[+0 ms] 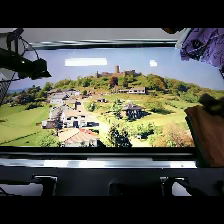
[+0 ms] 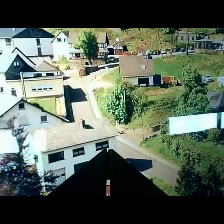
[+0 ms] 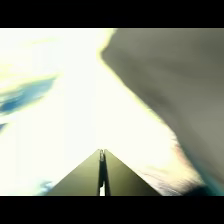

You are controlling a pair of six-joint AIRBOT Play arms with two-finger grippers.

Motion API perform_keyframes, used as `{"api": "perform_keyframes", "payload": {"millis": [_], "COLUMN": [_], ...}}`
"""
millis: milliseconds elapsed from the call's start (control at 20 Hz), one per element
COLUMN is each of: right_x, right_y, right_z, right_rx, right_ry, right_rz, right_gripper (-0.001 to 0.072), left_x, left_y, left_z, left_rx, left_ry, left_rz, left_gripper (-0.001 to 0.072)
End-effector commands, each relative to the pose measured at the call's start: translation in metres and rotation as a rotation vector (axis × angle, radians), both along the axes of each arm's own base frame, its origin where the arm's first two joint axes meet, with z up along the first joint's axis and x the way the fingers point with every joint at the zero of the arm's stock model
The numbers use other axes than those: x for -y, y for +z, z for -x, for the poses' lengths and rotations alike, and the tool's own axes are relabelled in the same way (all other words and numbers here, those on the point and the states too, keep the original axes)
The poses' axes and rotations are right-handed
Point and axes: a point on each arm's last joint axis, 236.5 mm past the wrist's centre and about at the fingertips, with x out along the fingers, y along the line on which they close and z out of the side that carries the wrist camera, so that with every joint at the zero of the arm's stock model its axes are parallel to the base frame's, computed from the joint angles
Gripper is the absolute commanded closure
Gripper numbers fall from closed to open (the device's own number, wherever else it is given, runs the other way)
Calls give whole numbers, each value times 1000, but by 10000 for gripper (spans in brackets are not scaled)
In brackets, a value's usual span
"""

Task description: Fold the clothes and pants, and hang the long-sleeved shirts on hangers.

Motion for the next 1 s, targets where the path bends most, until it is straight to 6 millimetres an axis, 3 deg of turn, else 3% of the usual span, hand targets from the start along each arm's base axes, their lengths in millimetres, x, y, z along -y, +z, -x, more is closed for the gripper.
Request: {"api": "perform_keyframes", "payload": {"millis": [0,150,250,350,950], "right_x": [-131,-203,-229,-237,-236], "right_y": [15,16,18,20,21], "right_z": [-30,-20,-15,-17,-19], "right_rx": [115,124,138,158,166], "right_ry": [372,548,612,629,626], "right_rz": [-32,-37,-38,-37,-31], "right_gripper": [678,678,678,677,678], "left_x": [-26,-29,-29,-29,-29], "left_y": [1,0,5,6,2], "left_z": [17,37,44,47,47], "left_rx": [30,93,123,116,102], "left_ry": [36,11,2,1,0], "left_rz": [-147,-183,-190,-190,-189], "left_gripper": [690,688,687,685,685]}}
